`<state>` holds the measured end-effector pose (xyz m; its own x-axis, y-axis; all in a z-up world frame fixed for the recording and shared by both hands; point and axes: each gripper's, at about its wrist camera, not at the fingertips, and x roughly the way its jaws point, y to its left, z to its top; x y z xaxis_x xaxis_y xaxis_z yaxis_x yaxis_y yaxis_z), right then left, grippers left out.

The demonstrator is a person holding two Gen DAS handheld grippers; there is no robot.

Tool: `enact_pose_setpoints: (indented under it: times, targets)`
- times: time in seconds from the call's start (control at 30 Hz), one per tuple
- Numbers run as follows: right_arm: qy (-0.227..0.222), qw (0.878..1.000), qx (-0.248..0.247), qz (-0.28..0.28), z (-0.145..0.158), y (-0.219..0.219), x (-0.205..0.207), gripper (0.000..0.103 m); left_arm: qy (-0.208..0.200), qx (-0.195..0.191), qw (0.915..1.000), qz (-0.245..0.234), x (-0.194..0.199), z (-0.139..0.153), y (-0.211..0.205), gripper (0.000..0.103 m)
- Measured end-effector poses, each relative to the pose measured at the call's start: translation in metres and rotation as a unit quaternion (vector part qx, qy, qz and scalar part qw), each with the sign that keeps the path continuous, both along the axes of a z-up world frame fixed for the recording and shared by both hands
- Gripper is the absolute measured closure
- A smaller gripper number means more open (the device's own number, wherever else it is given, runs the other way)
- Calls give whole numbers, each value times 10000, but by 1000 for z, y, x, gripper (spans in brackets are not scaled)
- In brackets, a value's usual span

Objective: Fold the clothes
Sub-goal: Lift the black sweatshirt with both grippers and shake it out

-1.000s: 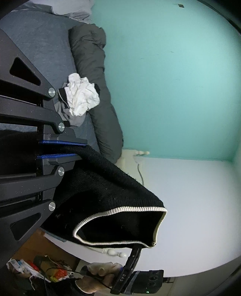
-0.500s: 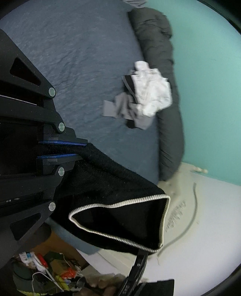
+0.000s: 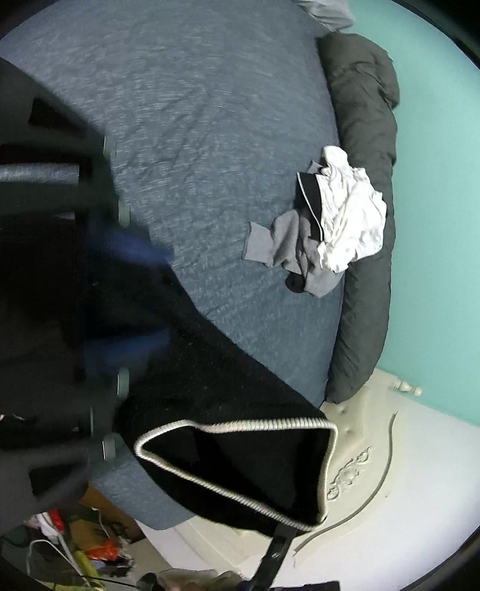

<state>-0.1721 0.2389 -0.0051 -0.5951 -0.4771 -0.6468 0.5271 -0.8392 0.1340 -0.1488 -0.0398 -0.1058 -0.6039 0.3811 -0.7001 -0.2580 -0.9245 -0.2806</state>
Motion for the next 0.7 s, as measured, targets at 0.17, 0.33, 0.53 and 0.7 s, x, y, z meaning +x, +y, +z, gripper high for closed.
enact_pose_setpoints:
  times: [0.17,0.33,0.53,0.7]
  targets:
    - [-93,10000,24,-9,-7,-5,-8,97,45,-57,10000,-31,8,-30,4,37]
    - [-147,9999,21,-14,-12,-6,-11,97,167,-221,9994,-230,17,-47,27,37]
    - [-148,9999,12,69,-12,-6,-5,97,116,-122,9999,-10,-4,-57,37,36]
    - [-156,9998,-3,144,-13,-5,-1,97,69,-204,9998,-7,-21,-67,37,91]
